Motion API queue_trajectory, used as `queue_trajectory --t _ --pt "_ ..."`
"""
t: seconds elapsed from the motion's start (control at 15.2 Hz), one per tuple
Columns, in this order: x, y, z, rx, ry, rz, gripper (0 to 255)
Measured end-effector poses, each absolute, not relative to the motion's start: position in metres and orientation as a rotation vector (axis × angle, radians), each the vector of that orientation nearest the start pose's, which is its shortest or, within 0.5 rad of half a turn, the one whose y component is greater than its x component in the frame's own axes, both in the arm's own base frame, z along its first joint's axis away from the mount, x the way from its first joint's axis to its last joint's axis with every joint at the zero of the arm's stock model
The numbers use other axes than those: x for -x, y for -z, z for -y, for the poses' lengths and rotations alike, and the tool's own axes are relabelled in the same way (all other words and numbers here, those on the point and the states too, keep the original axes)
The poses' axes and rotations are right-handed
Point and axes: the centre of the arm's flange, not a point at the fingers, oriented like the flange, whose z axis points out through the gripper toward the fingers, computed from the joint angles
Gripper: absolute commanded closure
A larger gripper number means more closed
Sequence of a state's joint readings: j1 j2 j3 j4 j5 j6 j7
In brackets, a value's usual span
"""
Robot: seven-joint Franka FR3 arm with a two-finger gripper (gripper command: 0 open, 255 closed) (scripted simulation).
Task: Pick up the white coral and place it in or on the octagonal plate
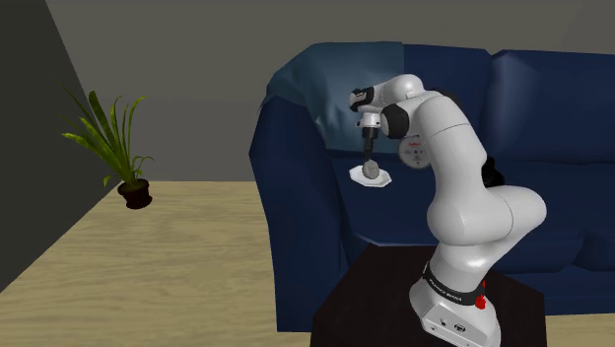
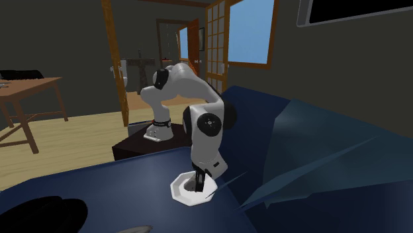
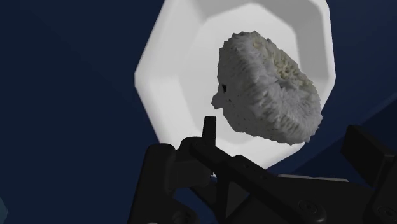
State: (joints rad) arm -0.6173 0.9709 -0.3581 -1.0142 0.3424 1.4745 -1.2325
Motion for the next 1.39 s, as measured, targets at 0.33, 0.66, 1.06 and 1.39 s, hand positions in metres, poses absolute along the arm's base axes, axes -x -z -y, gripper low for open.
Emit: queue_trajectory --t 0.33,0.66,1.06,1.39 --pt "-0.496 -0.227 0.513 2.677 -0.268 0.389 0" --pt "-0.496 -0.225 0.512 2.677 -0.268 0.389 0" --pt "-0.496 -0.228 0.512 2.678 -0.265 0.391 255" --pt "-0.496 -0.229 0.512 2.680 -0.265 0.391 255"
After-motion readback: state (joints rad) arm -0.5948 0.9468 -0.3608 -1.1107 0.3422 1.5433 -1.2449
